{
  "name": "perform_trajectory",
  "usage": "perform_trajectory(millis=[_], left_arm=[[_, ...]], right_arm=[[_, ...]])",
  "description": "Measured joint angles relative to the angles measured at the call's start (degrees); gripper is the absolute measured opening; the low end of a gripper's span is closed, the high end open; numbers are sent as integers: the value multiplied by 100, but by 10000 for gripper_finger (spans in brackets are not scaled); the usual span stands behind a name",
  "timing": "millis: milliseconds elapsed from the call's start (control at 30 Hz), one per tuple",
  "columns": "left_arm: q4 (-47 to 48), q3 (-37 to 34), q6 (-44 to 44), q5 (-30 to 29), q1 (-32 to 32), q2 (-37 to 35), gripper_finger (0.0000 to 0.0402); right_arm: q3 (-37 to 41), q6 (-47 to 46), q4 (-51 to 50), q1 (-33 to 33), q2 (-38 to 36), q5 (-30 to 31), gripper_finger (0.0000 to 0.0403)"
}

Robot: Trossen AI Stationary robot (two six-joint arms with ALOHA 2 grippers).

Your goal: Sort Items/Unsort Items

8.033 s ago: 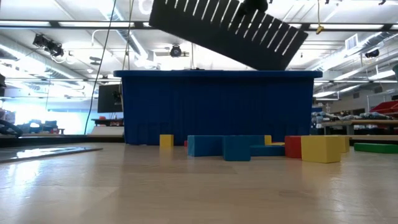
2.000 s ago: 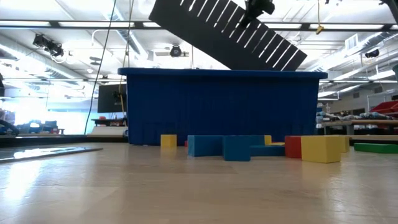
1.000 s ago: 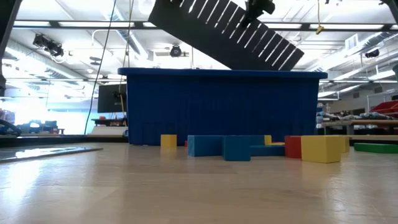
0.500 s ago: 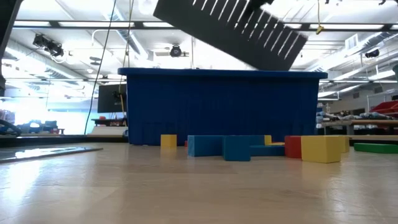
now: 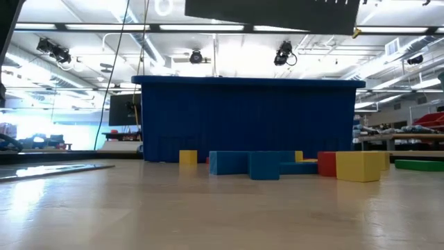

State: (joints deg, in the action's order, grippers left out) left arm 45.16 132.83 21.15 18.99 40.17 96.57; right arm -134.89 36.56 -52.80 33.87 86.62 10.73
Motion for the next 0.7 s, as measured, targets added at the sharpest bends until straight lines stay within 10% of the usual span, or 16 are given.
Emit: perform_trajectory(millis=[700], left_arm=[[-645,-1435,131,63,246,-299,2]], right_arm=[[161,-552,-1055,251,23,-727,96]])
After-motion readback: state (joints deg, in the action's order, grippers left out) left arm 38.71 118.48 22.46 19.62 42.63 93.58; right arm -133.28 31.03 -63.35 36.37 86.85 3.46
